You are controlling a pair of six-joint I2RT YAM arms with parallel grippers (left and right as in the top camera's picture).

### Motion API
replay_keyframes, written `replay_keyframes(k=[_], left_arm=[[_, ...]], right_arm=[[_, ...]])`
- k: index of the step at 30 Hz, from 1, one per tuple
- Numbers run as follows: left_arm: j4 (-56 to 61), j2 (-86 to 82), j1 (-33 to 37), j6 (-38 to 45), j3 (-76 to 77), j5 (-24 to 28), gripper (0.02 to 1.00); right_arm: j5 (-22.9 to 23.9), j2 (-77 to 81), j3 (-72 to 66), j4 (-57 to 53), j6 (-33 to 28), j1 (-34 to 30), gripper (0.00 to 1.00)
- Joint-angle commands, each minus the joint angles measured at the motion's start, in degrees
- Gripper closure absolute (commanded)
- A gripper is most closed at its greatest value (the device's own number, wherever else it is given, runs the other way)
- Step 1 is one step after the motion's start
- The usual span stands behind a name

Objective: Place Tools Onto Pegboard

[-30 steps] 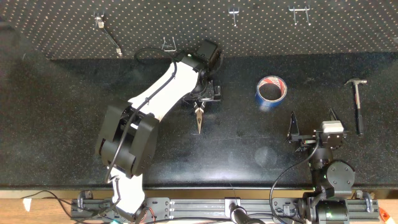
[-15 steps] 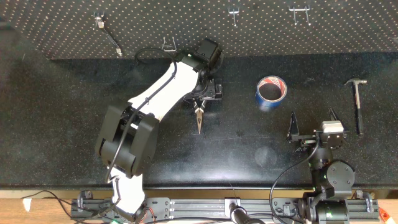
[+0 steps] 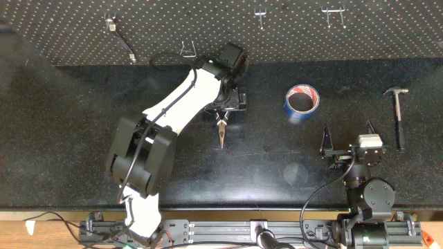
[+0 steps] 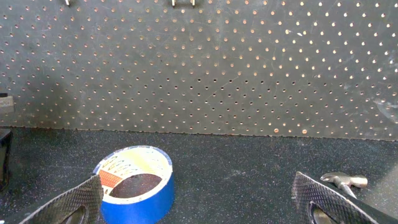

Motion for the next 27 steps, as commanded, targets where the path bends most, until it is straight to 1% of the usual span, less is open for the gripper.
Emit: replay_keyframes(k=[1,27], left_arm=[[0.1,1.1,0.3,-0.5,-0.2,-1.3,0.023],[1.5,1.4,0.4,-0.5,-0.2,-1.3,0.023]], right_arm=[[0.5,-0.6,-0.2,-0.2,-0.6,0.3,0.005],[0.5,-0.4,-0.2,-0.2,-0.6,0.3,0.005]])
